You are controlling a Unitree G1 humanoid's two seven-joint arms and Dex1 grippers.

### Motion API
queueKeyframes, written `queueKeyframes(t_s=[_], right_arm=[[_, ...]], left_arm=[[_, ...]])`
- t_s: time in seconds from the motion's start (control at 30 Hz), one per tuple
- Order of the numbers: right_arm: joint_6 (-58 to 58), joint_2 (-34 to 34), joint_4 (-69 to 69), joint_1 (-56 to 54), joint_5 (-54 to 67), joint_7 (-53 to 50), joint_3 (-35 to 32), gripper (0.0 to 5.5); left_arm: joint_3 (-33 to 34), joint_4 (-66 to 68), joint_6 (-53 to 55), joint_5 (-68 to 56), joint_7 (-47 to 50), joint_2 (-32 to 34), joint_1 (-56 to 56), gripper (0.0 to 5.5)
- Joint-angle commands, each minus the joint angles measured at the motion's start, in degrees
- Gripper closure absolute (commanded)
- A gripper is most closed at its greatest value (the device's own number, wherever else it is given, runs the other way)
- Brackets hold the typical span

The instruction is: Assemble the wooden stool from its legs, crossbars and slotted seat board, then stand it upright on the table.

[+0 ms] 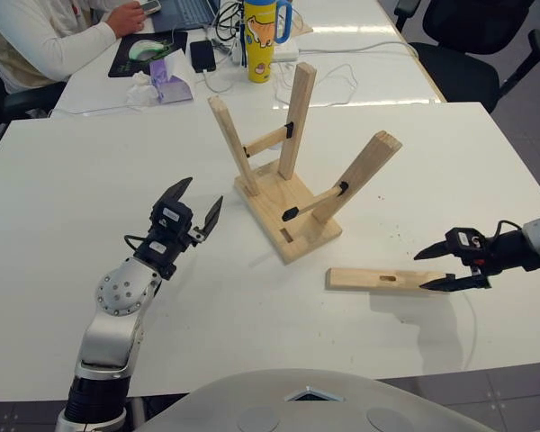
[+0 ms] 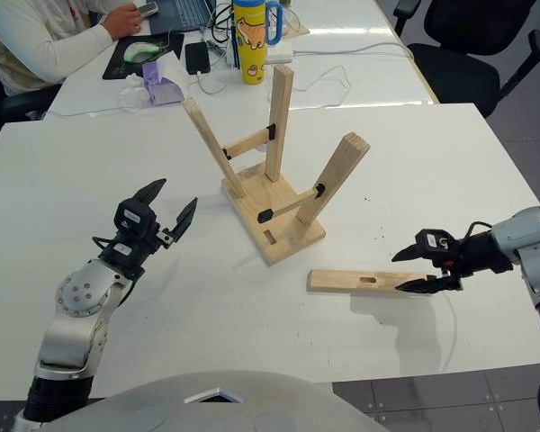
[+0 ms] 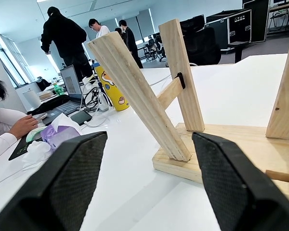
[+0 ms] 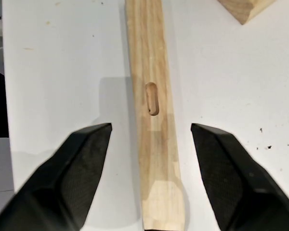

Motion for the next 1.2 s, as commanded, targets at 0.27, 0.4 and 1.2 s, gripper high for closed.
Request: queueKeyframes(t_s=[0.27, 0.4, 1.2], right_arm=[[-5.6, 7.1, 3.9, 1.1, -7.4, -8.1, 3.5, 2.44], [-7.7, 8.2, 4.2, 2.2, -10.1, -10.6, 4.6, 2.44], [43.8, 13.6, -22.6, -18.5, 39.4, -14.9, -16.2, 3.44]], left_arm=[[-0.5, 0.8, 0.0, 0.1, -0.6, 0.0, -2.1, 2.24], [-0.5, 1.1, 0.0, 0.0, -0.9, 0.1, -2.7, 2.24], [4.6, -0.8, 4.3, -10.4, -1.2, -2.2, -5.9, 2.24]])
